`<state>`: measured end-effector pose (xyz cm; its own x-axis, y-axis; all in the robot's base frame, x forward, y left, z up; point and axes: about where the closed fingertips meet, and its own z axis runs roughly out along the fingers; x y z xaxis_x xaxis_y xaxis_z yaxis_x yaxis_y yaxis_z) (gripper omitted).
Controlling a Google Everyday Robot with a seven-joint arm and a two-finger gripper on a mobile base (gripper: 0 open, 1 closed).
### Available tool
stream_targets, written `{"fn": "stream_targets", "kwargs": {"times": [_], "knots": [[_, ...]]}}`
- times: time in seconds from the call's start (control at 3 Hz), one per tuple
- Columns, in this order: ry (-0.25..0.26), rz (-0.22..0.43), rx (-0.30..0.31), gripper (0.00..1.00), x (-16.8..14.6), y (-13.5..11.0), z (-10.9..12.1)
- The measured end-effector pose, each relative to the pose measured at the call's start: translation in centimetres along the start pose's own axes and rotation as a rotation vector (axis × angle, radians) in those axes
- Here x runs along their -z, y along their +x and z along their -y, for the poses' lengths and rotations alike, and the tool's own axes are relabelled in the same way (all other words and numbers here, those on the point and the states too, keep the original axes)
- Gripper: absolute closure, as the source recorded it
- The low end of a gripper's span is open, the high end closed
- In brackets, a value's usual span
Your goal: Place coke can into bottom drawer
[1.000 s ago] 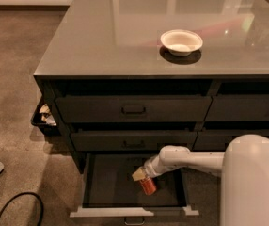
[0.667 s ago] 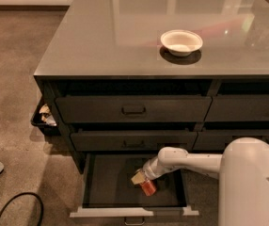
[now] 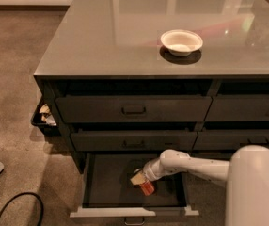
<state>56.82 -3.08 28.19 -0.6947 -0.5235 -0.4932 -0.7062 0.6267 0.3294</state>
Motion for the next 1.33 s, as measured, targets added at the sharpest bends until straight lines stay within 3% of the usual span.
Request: {"fn": "stream_targets", "kwargs": {"times": [0.33, 0.67, 1.33], "knots": [[-0.047, 0.151, 0.023, 1.00, -1.8, -0.4, 0.7], [-0.095, 0.247, 0.067, 1.00, -4.1, -0.4, 1.4], [-0.134, 0.357, 0.213, 1.00, -7.6, 0.3, 2.1]]}}
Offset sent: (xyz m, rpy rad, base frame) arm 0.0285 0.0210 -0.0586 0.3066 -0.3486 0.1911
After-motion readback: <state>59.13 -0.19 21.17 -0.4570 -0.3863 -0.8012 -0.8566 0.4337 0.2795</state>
